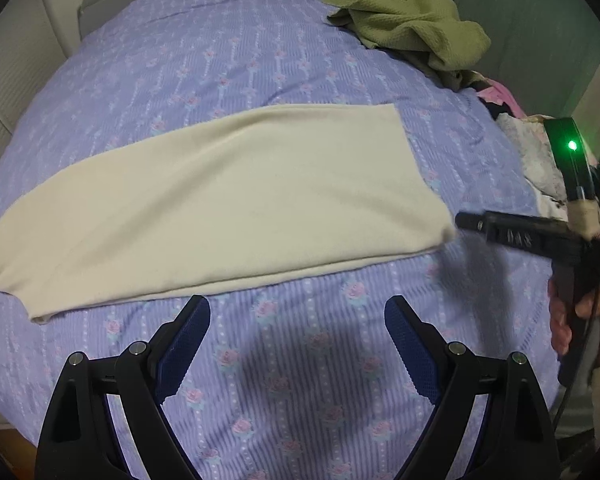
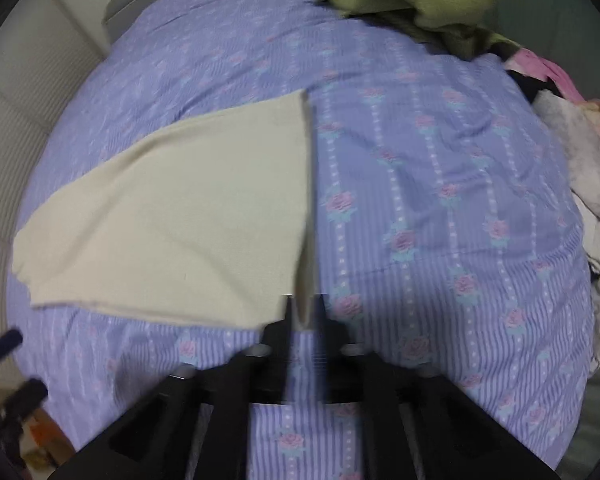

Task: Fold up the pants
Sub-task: 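Grasp the end of the folded pants with the right tool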

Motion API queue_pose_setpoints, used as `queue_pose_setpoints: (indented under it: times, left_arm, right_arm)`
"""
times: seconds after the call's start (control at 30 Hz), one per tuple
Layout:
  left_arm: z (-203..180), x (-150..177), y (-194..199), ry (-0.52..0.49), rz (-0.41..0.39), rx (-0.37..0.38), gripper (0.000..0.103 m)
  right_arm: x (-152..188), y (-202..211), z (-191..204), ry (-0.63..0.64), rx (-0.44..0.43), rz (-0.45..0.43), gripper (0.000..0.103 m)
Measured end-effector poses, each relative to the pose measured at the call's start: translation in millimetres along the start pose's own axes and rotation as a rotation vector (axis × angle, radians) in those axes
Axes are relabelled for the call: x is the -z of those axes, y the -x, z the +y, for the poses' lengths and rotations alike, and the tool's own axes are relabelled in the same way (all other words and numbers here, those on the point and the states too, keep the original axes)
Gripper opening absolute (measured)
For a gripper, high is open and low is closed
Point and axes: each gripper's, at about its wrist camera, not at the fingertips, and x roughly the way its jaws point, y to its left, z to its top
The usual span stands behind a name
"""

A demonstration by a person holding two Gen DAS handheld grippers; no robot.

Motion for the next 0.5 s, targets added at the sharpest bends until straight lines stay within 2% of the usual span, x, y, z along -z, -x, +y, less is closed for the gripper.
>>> queue_pose_setpoints:
  times: [0.1, 0.23, 0.27, 0.3, 0.33, 0.37, 0.5]
  left_arm:
    - [1, -4, -4, -0.007, 0.004, -0.030, 0.090]
    - [4, -6, -11, 0.011, 0.033, -0.027, 0.090]
    - [5, -5, -13, 0.015, 0.042, -0.026, 0.090]
    - [4, -4, -14, 0.018, 0.047, -0.021, 0.090]
    - [4, -3, -14, 0.018, 0.049, -0.017, 0.090]
    - [3, -2, -13, 0.013, 0.051, -0.016, 0.090]
    - [0, 4, -9, -0.013, 0.047, -0.012, 0.090]
  right_arm:
    - [0, -11, 13, 0.043, 0.003, 0.015, 0.059]
    - [-4, -31, 23, 0.058, -0.011, 0.043, 0.058]
    - [-5, -36, 25, 0.061, -0.007, 0.054, 0.049]
    - [-5, -43, 26, 0.063, 0.005, 0.075, 0.028]
    - [-6, -47, 27, 0.065, 0.023, 0.092, 0.015]
    - [-6, -47, 27, 0.065, 0.025, 0.098, 0.008]
    - [-5, -21, 15, 0.062, 0.035, 0.054, 0.004]
